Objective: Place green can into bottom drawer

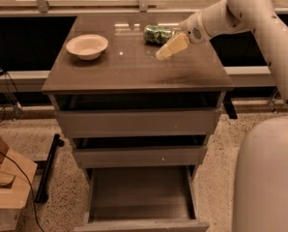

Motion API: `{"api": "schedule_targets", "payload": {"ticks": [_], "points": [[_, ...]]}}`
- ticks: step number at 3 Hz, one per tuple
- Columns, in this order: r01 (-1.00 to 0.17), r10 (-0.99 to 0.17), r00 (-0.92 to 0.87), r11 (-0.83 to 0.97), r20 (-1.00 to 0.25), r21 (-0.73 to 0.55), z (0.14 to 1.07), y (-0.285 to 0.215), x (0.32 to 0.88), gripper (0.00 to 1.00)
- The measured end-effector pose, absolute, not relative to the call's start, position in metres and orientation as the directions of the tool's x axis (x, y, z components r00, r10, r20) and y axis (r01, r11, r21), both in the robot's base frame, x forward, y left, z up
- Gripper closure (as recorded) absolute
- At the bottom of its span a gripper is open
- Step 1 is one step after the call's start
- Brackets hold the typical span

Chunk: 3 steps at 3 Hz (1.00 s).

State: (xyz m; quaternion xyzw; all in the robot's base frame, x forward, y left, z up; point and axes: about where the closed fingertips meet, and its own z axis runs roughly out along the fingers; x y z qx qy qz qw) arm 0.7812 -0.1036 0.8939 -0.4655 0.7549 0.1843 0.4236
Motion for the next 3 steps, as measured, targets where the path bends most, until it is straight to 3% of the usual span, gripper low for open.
{"api": "schedule_targets", "payload": {"ticks": [3], "points": [[-0.846,-0.442,-0.196,0.527,-0.875,-0.076,0.868,-0.073,0.862,0.00]]}}
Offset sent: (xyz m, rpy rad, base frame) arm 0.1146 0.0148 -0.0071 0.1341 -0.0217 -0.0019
